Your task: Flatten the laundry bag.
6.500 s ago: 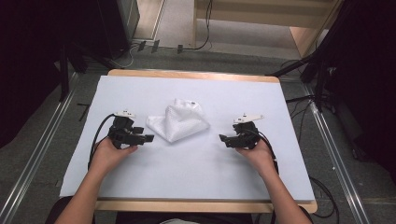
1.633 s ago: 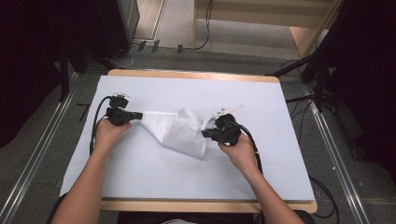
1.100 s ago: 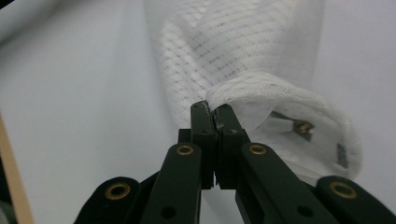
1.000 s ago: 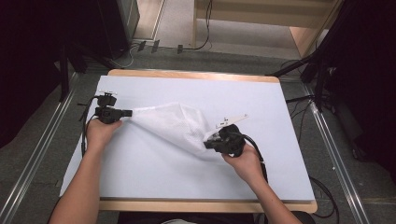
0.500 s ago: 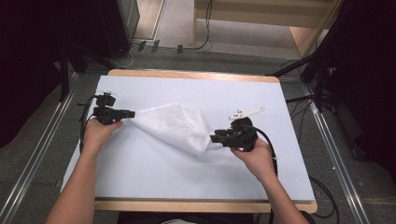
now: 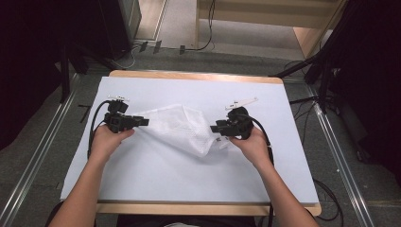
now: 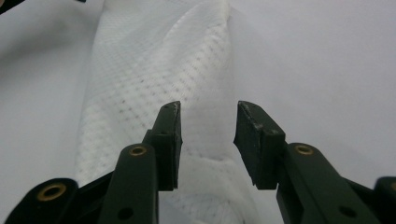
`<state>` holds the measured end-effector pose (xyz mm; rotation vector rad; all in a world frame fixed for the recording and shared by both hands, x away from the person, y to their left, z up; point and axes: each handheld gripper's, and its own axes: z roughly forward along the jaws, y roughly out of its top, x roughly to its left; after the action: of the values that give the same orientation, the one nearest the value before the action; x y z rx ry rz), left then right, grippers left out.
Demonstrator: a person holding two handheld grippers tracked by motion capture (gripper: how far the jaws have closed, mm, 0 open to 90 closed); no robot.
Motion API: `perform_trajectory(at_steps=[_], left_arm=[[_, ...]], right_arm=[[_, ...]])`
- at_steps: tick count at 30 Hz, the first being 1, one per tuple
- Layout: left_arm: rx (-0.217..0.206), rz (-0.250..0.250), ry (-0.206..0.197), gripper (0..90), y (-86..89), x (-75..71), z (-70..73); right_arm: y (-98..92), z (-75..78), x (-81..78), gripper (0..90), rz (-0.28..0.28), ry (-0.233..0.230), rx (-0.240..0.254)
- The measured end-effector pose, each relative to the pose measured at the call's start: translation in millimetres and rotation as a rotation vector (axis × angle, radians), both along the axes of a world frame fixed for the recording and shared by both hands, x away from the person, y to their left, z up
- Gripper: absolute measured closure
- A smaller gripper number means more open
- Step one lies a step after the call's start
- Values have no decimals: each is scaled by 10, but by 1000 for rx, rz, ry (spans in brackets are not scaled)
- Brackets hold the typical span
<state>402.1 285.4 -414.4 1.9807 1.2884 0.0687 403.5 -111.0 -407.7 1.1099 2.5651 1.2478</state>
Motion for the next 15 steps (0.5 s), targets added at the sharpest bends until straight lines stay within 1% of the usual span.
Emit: perform_trajectory(at_steps=[1,4,5,8,10,11,12,15], left_arm=[[-4,-7,-1,625,-24,-11,-10],[-2,-20,-5,625,-106,-38,-38],[3,-27,-5,625,-127,-43,-49],[13,-37,6,625,-187,-51,-94],[20,-44,14,626,-221,-48,-138],[21,-47,16,627,-238,-45,-166],[30,-52,21,628,-253,-40,-189],[44,-56,39,633,-284,-18,-259]], right_arm=[[16,-10,31,597,-5,4,-4],[78,-44,127,546,13,14,-2],[100,-52,156,519,18,10,-4],[176,-82,230,459,30,12,14],[235,-124,278,416,35,27,14],[265,-154,300,403,38,40,13],[293,-184,318,397,36,51,8],[363,-277,347,417,48,103,21]])
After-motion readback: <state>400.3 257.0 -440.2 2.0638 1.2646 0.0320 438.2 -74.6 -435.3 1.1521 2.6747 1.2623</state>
